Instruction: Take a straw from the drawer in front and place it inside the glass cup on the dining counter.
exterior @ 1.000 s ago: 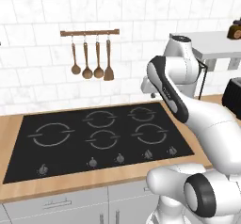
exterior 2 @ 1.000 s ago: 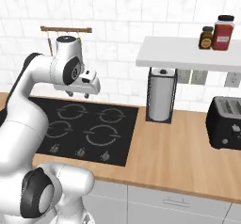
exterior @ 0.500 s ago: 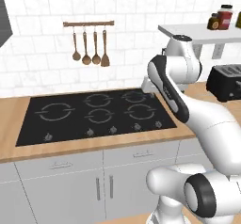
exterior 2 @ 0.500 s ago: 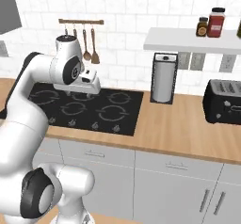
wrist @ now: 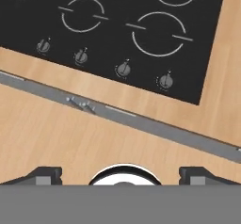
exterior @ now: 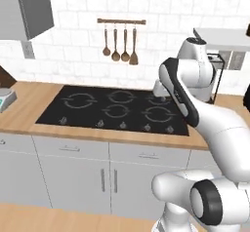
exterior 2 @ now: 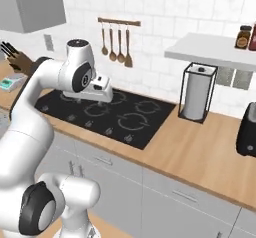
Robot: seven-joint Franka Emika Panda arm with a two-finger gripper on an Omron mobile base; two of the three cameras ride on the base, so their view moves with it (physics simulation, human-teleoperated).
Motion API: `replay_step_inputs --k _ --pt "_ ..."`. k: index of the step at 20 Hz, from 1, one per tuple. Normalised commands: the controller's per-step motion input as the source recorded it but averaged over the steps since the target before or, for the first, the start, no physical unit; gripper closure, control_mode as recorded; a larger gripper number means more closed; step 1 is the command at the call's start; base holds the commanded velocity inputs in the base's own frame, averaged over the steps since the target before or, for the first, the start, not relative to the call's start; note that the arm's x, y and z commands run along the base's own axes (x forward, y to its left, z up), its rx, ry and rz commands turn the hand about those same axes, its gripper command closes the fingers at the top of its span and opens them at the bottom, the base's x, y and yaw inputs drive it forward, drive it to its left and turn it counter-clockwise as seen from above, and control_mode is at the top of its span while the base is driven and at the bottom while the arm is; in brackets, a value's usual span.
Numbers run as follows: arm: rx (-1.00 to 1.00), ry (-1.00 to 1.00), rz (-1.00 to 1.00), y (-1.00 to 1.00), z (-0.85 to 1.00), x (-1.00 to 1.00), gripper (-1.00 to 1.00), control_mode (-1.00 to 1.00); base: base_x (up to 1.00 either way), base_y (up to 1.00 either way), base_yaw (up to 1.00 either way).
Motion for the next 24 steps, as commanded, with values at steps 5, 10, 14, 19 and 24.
replay_step_inputs --k 5,10,14,19,24 --pt "0.0 0.0 0.0 0.0 0.0 0.0 -1.0 1.0 0.0 -0.69 0.62" --pt "0.0 0.0 0.0 0.0 0.0 0.0 -1.0 1.0 0.0 -0.63 0.57" --pt "0.0 0.0 0.0 0.0 0.0 0.0 -1.0 1.0 0.0 -0.63 0.46" --pt "0.0 0.0 0.0 0.0 0.0 0.0 -1.0 1.0 -0.04 -0.59 0.29" --pt "0.0 0.0 0.0 0.0 0.0 0.0 -1.0 1.0 -0.18 -0.48 0.15"
